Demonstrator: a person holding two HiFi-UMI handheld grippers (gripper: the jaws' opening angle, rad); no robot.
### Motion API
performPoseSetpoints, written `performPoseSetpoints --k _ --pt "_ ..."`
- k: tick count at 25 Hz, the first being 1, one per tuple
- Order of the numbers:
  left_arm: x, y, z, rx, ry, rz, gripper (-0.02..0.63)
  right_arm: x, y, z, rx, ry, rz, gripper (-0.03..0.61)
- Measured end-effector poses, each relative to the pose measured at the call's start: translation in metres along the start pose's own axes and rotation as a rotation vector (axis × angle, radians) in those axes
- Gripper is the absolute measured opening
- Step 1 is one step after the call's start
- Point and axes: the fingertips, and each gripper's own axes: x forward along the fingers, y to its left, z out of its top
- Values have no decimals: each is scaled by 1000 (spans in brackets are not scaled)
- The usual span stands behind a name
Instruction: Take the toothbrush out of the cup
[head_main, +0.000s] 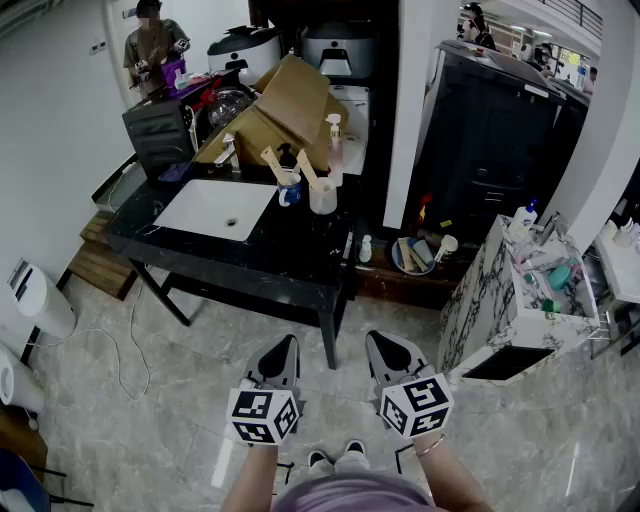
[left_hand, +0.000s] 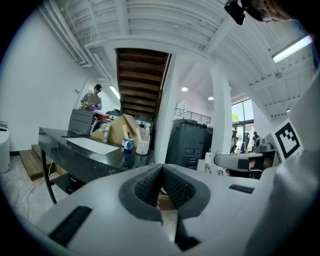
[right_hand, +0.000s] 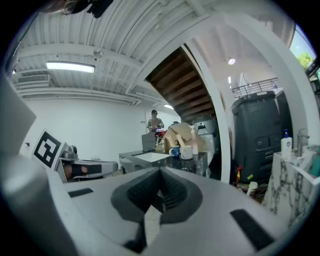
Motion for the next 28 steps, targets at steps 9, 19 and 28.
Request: performPoseSetpoints --k 9,19,28 --pt "5 -10 4 30 7 22 2 -5 -19 6 41 -20 -10 3" --pt "10 -7 12 44 -20 78 2 10 -40 14 42 -14 27 95" --pt "38 27 20 45 -25 128 2 57 -57 24 41 -22 52 155"
